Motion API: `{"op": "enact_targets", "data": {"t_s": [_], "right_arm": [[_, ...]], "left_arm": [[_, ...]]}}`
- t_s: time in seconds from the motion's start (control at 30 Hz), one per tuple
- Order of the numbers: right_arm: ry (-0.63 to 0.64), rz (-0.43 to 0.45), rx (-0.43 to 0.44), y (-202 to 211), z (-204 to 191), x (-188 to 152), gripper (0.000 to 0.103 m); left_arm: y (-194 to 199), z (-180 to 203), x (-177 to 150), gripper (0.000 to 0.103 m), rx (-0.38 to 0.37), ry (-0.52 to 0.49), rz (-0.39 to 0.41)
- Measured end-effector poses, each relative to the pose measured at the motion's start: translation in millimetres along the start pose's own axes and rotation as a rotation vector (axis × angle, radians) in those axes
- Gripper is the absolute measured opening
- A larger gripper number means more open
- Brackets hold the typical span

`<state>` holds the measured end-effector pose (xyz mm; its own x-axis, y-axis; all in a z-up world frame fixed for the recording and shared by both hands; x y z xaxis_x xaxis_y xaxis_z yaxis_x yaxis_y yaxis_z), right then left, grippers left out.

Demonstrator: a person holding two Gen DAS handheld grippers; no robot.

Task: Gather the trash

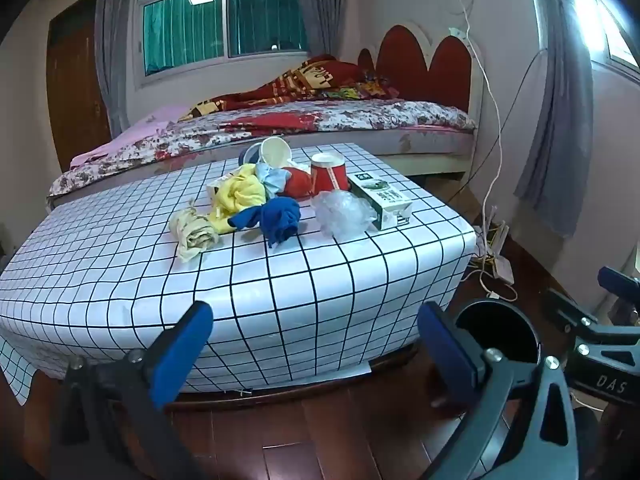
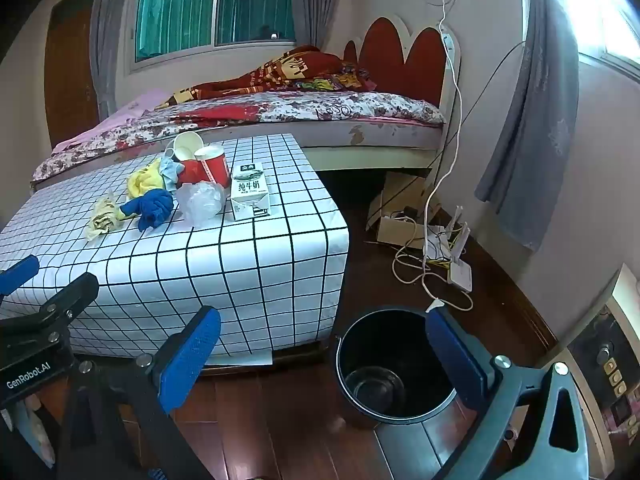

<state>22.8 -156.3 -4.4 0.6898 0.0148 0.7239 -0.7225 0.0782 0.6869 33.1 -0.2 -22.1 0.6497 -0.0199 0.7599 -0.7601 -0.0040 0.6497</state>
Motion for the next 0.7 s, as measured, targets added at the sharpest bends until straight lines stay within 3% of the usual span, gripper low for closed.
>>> {"op": "enact_targets", "data": {"t_s": [0.53,0.7], "right_arm": [[-0.001,0.003,-0.004,0.4,-0.9,-0.3,0.103],[-0.007,0.002,0.001,1.0,1.3,2.3,0.103]], "left_arm": [[-3.6,-11.9,-3.1,0.102,-0.004,0.003,-0.013],[-0.6,0.4,3.4,0.102,0.001,-0.011,-0.015]]}}
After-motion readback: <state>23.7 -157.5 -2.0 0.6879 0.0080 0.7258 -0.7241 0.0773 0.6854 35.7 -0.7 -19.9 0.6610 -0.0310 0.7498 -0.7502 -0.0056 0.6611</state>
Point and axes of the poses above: each gripper's, at about its wrist camera, not at the fingertips, and y roughly against the way its jaws point, z to its right, x to its top, the point moved 4 cm from there along -y, roughly the way its jaws point, and after that the axes turned 7 degrees about -z, right-handed, at the moved point
